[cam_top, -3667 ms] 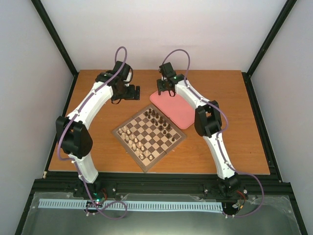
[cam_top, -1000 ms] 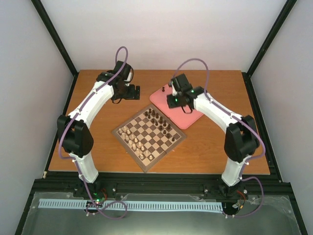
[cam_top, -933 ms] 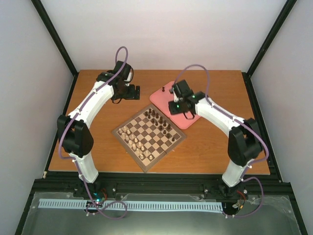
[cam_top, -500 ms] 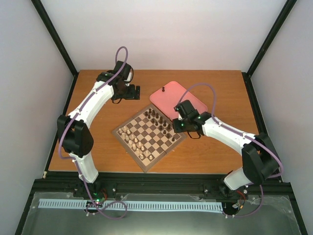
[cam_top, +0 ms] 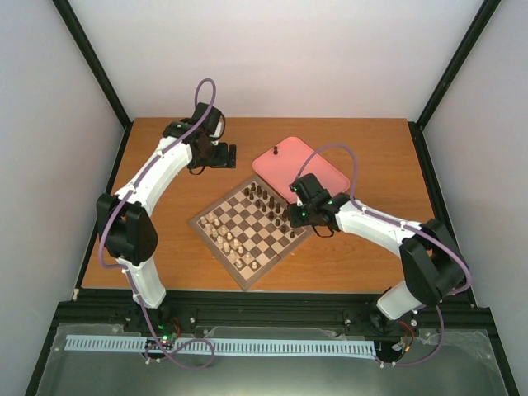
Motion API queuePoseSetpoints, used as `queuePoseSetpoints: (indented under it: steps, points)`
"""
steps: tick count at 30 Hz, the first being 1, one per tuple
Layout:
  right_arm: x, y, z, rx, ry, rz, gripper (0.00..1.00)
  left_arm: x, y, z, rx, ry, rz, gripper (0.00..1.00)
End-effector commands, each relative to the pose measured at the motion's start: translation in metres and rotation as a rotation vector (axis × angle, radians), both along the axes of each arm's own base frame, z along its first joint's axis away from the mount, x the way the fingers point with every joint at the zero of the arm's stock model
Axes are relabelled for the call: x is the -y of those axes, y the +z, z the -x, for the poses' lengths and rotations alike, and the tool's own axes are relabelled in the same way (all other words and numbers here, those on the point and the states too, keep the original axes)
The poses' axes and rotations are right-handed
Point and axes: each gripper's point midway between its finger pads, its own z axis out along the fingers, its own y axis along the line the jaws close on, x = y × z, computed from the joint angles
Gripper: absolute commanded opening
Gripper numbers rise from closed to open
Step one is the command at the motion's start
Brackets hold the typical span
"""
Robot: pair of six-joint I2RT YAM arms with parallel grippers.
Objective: Set up the chess pieces on the board
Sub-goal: Place the chess piece on the chessboard.
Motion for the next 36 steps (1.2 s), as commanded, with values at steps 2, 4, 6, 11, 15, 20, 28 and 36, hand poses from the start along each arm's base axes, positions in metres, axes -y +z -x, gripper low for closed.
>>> queuePoseSetpoints:
  steps: [2,4,6,11,15,20,28,36]
  points:
    - [-0.01,-0.01,-0.006,-0.002,0.025,0.007,0.1,0.002,0.003,-0.003,0.016,0.006,0.0,1.0]
    - [-0.01,-0.013,-0.007,-0.005,0.029,0.012,0.1,0.001,0.003,-0.003,0.015,0.006,-0.003,1.0]
    - [-0.012,-0.013,-0.008,-0.005,0.035,0.012,0.1,0.001,0.004,-0.003,0.017,0.007,-0.003,1.0]
    - [-0.016,-0.017,-0.01,-0.013,0.046,0.014,0.1,0.0,0.001,-0.002,0.012,0.006,-0.008,1.0]
    - [-0.017,-0.017,-0.011,-0.013,0.05,0.016,0.1,0.0,0.0,-0.003,0.012,0.007,-0.008,1.0]
    - [-0.016,-0.021,-0.011,-0.025,0.051,0.027,0.1,0.003,-0.002,-0.003,0.004,0.003,0.0,1.0]
    - [-0.015,-0.028,-0.005,-0.054,0.059,0.034,0.14,0.004,-0.005,-0.002,-0.003,0.001,0.004,1.0]
    - [-0.012,-0.021,-0.006,-0.034,0.053,0.041,0.4,0.003,-0.005,-0.002,-0.002,0.001,0.003,1.0]
